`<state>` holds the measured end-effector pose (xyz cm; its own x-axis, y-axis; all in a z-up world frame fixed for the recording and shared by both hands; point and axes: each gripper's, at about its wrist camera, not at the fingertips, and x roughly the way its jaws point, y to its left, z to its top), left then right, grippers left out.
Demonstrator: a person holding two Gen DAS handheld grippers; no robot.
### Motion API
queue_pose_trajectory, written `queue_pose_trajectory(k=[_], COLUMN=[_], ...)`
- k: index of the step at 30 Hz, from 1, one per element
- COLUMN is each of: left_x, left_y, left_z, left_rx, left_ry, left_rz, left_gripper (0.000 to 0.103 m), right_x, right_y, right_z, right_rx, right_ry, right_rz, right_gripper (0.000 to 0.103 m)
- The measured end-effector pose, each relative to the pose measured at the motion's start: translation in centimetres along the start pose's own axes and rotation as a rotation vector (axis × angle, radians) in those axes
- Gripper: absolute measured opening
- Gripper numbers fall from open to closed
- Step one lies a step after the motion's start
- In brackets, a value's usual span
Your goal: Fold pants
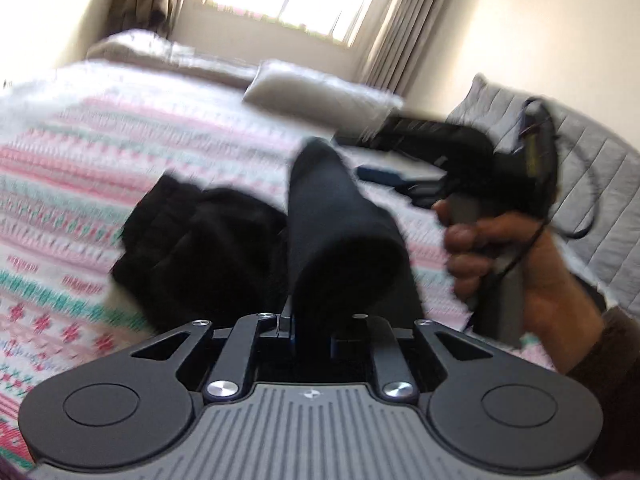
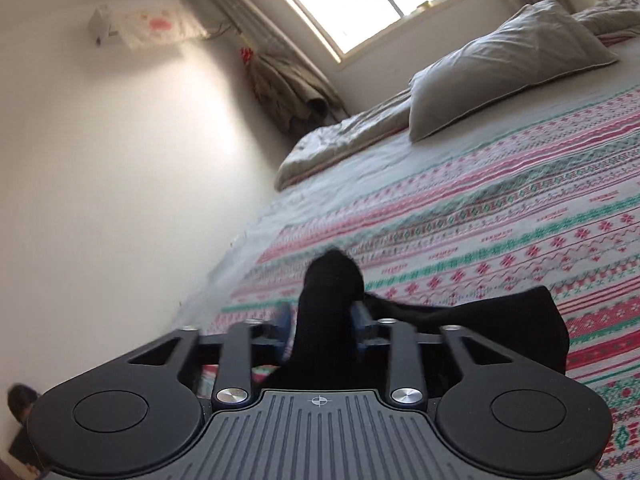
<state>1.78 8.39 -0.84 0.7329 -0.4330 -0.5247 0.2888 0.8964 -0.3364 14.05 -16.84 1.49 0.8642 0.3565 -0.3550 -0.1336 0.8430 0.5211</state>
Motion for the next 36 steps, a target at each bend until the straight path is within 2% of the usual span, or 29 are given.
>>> queue_pose_trajectory(k=[1,2,4,5,6,8,12,16,19,22,25,26,29,31,33,36], left_x=[0.2,0.4,0.9,1.0,1.0,0.4,0.1,1.4,2.4,4.0,3.7,3.4,2.0,0.5,-0.7,-1.6], left_y=[0.5,0.7,1.0,1.0,1.2,1.9,4.1,5.6,6.2,5.9,5.3,4.7,2.8,1.8,1.7,2.7], left_z=[-0.1,-0.1,0.1,0.2,0.5,1.2,2.0,3.5,4.1,4.1,4.2,4.4,4.8,5.1,5.5,5.5], left_rx=[0.005,0.03,0.09,0.1,0.109,0.111,0.036,-0.059,-0.114,-0.138,-0.125,-0.114,-0.067,-0.044,-0.03,-0.026], left_ry=[0.018,0.045,0.094,0.084,0.075,0.037,0.02,0.012,0.018,0.026,0.0,-0.028,-0.122,-0.171,-0.201,-0.214], left_rz=[-0.009,-0.027,-0.072,-0.085,-0.096,-0.117,-0.201,-0.199,-0.144,-0.088,-0.012,0.012,0.046,0.033,0.027,0.08], left_gripper=[0.018,0.024,0.034,0.047,0.065,0.076,0.077,0.077,0.071,0.053,0.026,0.011,0.01,0.009,0.009,0.01], right_x=[0.3,0.2,0.0,-0.2,-0.4,-1.1,-2.8,-4.1,-4.6,-4.8,-5.0,-5.1,-5.5,-5.8,-6.2,-6.8], right_y=[0.1,-0.1,-0.3,-0.4,-0.5,-0.7,-0.8,-1.4,-2.0,-2.5,-3.0,-3.1,-3.5,-3.7,-3.7,-3.9], right_z=[-0.2,-0.2,0.1,0.2,0.3,0.1,-0.8,-1.7,-2.3,-2.9,-3.3,-3.4,-3.6,-3.7,-3.5,-3.5], right_rx=[-0.01,-0.017,-0.031,-0.033,-0.035,-0.05,-0.099,-0.127,-0.135,-0.141,-0.143,-0.141,-0.131,-0.129,-0.126,-0.119], right_ry=[0.005,0.005,0.01,0.015,0.022,0.04,0.068,0.108,0.135,0.162,0.186,0.193,0.204,0.205,0.202,0.198], right_rz=[-0.004,-0.004,-0.003,-0.001,0.002,0.0,-0.047,-0.087,-0.109,-0.133,-0.157,-0.165,-0.183,-0.189,-0.194,-0.196], right_gripper=[0.064,0.068,0.068,0.068,0.068,0.069,0.071,0.071,0.071,0.071,0.071,0.071,0.071,0.071,0.071,0.071])
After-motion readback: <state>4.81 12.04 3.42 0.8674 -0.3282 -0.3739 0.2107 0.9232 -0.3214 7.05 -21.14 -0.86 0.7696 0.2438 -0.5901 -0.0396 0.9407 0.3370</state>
